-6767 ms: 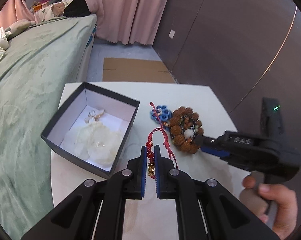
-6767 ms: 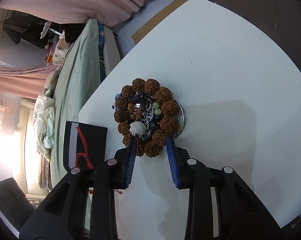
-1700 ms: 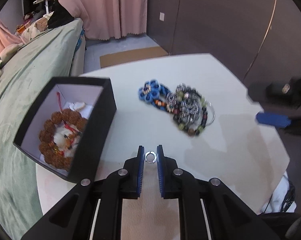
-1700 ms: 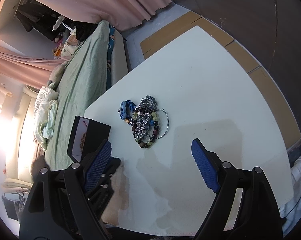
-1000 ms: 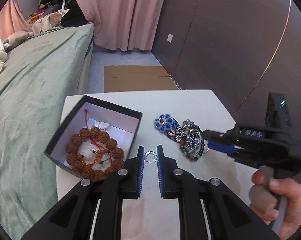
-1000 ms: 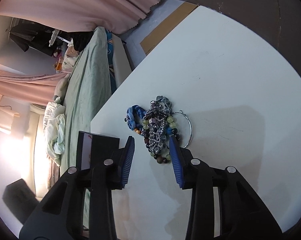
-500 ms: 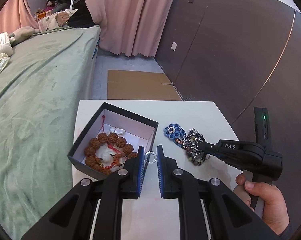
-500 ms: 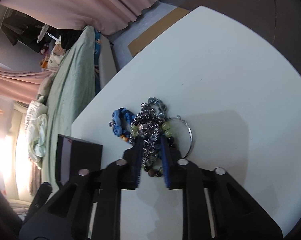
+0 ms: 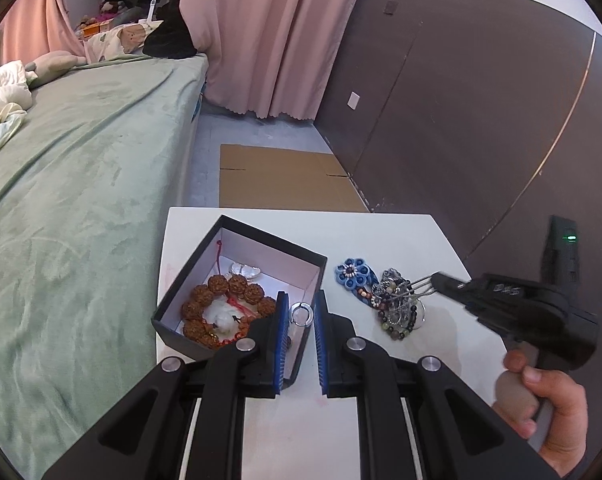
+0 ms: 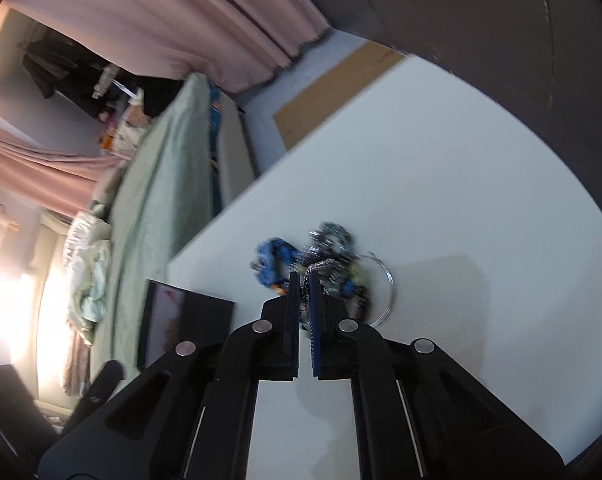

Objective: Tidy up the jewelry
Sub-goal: 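Carry the silver ring toward the box with the left tool while the right tool grasps the beaded necklaces, then open the left tool to drop the ring in the box while the right tool carries necklaces in and releases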

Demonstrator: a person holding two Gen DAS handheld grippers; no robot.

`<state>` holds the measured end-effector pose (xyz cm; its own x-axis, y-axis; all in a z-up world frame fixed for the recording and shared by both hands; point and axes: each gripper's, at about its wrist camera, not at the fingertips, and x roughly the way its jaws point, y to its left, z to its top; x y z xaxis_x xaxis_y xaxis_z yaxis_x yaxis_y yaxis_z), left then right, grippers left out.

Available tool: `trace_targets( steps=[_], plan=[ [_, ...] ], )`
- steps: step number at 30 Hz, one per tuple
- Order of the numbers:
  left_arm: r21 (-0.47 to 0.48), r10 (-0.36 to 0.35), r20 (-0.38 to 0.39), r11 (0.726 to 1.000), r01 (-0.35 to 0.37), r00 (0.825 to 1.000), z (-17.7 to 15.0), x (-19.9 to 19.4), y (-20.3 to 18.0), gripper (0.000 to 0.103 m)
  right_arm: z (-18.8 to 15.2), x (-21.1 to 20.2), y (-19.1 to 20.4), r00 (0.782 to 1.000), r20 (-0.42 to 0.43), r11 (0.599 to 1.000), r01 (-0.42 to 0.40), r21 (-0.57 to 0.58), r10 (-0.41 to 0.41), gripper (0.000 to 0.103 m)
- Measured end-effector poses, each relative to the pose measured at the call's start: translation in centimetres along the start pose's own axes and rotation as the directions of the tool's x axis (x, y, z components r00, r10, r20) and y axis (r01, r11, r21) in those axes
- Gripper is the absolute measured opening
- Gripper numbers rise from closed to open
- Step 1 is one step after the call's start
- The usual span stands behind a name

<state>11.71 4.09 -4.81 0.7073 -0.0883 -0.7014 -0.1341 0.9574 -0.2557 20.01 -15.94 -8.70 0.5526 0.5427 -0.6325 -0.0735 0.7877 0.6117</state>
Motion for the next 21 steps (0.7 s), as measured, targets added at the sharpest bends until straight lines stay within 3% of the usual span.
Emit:
trace_targets(
  steps=[4, 13, 21],
  plan=[
    [-0.025, 0.012, 0.004, 1.000, -0.012, 1.000, 0.4, 0.2, 0.8, 0.011, 0.5, -1.9, 1.4, 0.996, 0.065, 0.997, -0.065, -0.034, 0.067, 0.005],
    [-0.059, 0.042, 0.010, 0.997, -0.041, 0.999, 0.9, 1.0, 2.0, 0.011, 0.8, -4.1, 3.4, 0.977, 0.116, 0.983, -0.172, -0.059, 0.178, 0.005],
    [-0.118, -0.023, -0.012, 0.993, 0.021, 1.000, 1.3, 1.8, 2.8, 0.012, 0.9, -6.7, 4.3, 0.959, 0.157, 0.971, -0.226, -0.073, 0.235, 0.005]
  ],
)
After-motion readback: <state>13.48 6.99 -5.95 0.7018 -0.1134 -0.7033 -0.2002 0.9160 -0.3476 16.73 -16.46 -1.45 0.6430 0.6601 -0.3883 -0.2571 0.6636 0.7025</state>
